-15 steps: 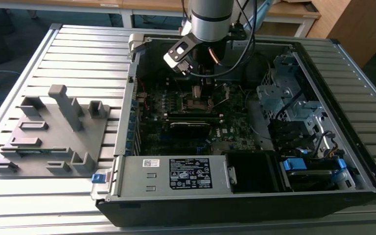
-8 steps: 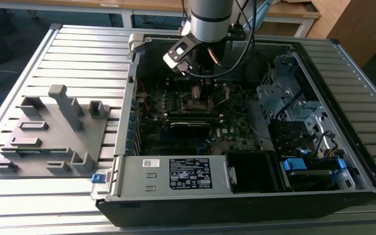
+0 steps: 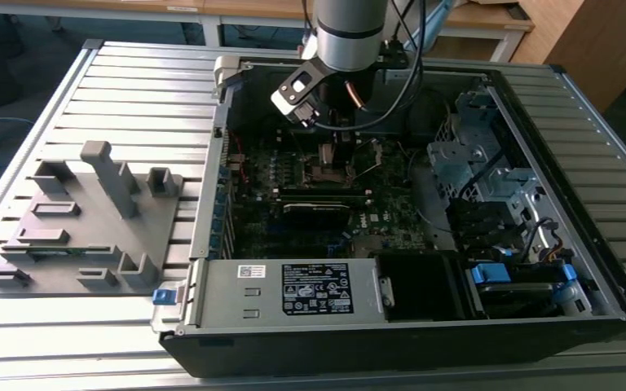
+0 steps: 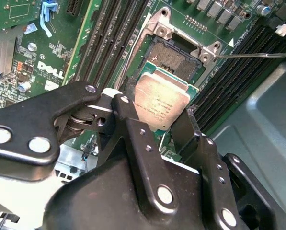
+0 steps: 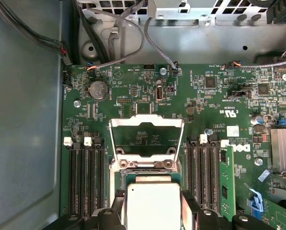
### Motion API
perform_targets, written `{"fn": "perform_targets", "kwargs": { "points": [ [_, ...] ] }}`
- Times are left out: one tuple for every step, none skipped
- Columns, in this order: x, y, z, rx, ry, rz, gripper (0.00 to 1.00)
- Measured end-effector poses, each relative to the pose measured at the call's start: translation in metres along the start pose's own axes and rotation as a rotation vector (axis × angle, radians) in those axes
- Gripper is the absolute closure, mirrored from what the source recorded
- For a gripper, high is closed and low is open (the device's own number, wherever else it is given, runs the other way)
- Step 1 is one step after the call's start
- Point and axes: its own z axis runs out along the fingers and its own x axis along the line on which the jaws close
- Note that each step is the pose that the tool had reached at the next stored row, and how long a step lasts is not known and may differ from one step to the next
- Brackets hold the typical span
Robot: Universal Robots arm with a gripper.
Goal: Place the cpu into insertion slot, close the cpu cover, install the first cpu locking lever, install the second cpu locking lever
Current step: 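Place the cpu into insertion slot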
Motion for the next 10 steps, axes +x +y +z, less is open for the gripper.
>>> {"fn": "perform_targets", "kwargs": {
  "points": [
    [0.0000,0.0000,0.0000,0.0000,0.0000,0.000,0.46],
    [0.0000,0.0000,0.0000,0.0001,-0.0001,0.000,0.46],
    [0.0000,0.0000,0.0000,0.0000,0.0000,0.000,0.46],
    [0.0000,0.0000,0.0001,0.0000,0.0000,0.000,0.46],
    [0.0000,0.0000,0.0001,0.0000,0.0000,0.000,0.46],
    [0.0000,0.0000,0.0002,0.0000,0.0000,0.000,0.46],
    [0.0000,0.0000,0.0005,-0.0002,0.0004,0.000,0.46],
    [0.0000,0.0000,0.0006,-0.0001,0.0002,0.000,0.46],
    [0.0000,0.0000,0.0007,0.0000,0.0000,0.000,0.46],
    [0.0000,-0.0001,0.0009,0.0000,0.0000,0.000,0.46]
  ]
}}
